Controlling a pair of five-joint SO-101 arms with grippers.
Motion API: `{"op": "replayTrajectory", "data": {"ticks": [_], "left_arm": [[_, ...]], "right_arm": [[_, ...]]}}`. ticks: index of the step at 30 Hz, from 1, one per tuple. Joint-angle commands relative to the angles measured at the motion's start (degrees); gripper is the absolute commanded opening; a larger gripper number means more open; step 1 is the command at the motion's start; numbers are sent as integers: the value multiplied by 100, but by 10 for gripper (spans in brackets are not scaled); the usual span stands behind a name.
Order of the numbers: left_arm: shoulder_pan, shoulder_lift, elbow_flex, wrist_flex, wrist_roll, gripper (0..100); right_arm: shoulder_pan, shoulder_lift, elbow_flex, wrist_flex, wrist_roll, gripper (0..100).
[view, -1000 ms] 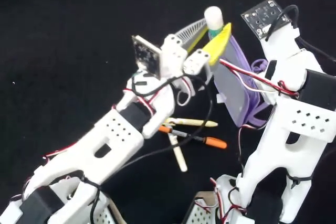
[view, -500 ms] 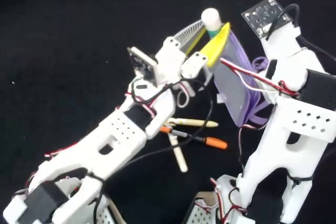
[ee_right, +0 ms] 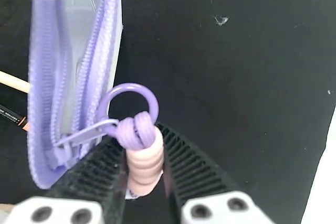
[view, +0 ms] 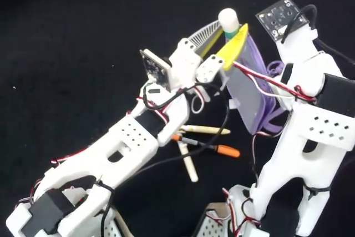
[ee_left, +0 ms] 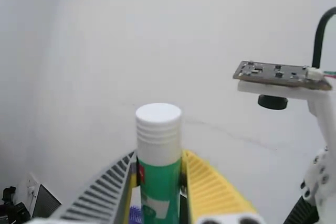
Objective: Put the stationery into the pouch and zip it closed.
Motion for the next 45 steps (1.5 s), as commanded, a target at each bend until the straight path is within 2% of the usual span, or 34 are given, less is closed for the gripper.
{"op": "replayTrajectory", "data": {"ticks": [1, 10, 14, 16, 21, 26, 36, 41, 43, 45], "left_arm": [[189, -141, -321, -44, 53, 28], [119, -1064, 4, -18, 53, 28], [101, -1011, 48, -26, 53, 28], [101, -809, 40, -26, 26, 29], [4, 510, -558, -35, -756, 29], [-198, 1697, -1165, -44, -782, 29], [-312, 1811, -1112, 9, -791, 34], [-321, 1802, -1112, 26, -686, 121], [-303, 1785, -1156, 440, -563, 145], [-242, 1565, -1385, 1442, -545, 182]], "right_arm": [[-88, -136, -31, 79, 0, 11], [-88, -136, -31, 79, 0, 11], [-88, -136, -31, 79, -9, 11], [-88, -136, -31, 79, -141, 11], [-88, -136, -40, 79, -185, 11], [-70, -171, -40, 79, -176, 11], [-53, -180, -40, 79, -158, 11], [-53, -154, -40, 79, -167, 11], [-53, -145, -40, 79, -167, 11], [-53, -136, -40, 70, -185, 11]]}}
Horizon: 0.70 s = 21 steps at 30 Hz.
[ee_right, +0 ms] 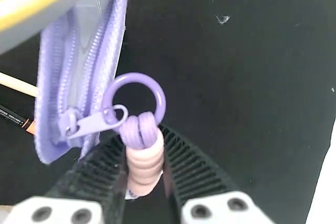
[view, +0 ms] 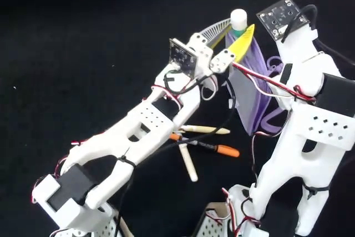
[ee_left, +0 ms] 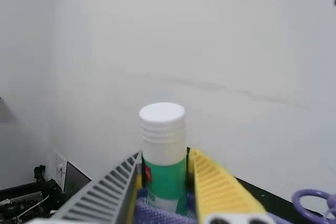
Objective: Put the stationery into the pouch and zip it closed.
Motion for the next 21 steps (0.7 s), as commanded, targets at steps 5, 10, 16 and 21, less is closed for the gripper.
{"op": "replayTrajectory", "data": {"ticks": [5, 10, 16, 21], "left_arm": [[-48, -686, -1358, 3657, 308, 202], [-470, -879, -1895, 4352, 1108, 203], [-1305, -1090, -1877, 4396, 1187, 199], [-2141, -1565, -1938, 4862, 1741, 198]], "right_arm": [[-53, -136, -31, 44, -70, 11], [-62, -136, -31, 26, -70, 11], [-26, -136, -31, 26, -79, 11], [-18, -136, -31, 53, -79, 11]]}}
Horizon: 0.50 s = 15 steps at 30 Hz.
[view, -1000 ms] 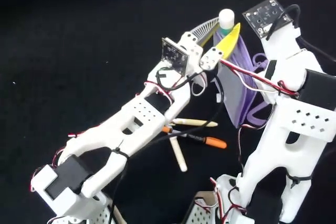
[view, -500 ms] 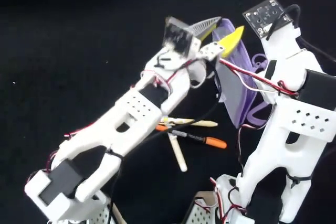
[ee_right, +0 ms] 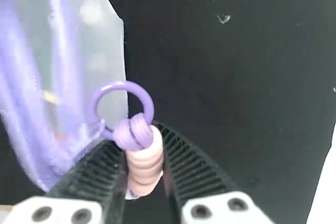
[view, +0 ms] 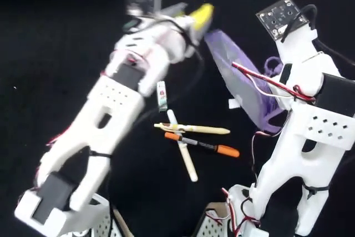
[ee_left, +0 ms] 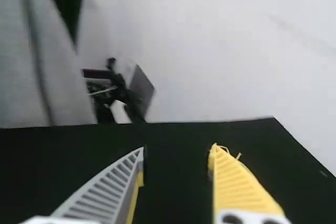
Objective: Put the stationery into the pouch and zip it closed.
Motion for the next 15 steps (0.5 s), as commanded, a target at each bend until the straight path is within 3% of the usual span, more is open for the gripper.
{"op": "replayTrajectory", "data": {"ticks": [1, 5, 9, 15], "left_arm": [[-681, -633, -365, 308, 703, 198], [-1341, -1081, -365, 677, 1371, 198], [-1534, -1073, -303, 1196, 1398, 202], [-1499, 343, -215, 1635, 1231, 201]], "right_arm": [[-18, -136, -31, 53, -62, 11], [-18, -136, -31, 53, -62, 11], [-18, -136, -31, 44, -132, 11], [-35, -127, -31, 35, -343, 11]]}}
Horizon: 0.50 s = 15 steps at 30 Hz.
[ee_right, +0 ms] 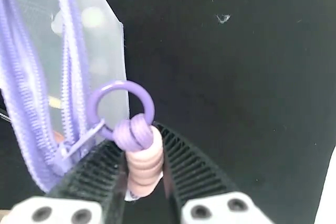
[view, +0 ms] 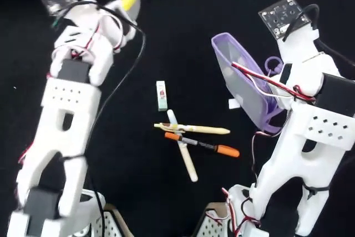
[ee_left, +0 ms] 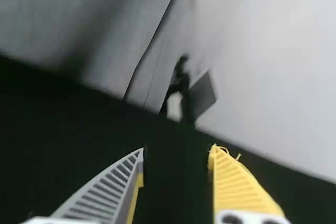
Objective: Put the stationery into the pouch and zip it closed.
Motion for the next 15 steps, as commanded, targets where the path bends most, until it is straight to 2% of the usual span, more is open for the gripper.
{"op": "replayTrajectory", "data": {"ticks": [1, 7, 15], "left_arm": [[-22, 844, -207, 97, -79, 200], [48, 2470, -620, -18, -70, 198], [1033, 3490, -1314, 545, -35, 198]], "right_arm": [[-35, -127, -31, 35, -105, 11], [-26, -127, -31, 62, -105, 11], [-26, -127, -31, 62, -105, 11]]}}
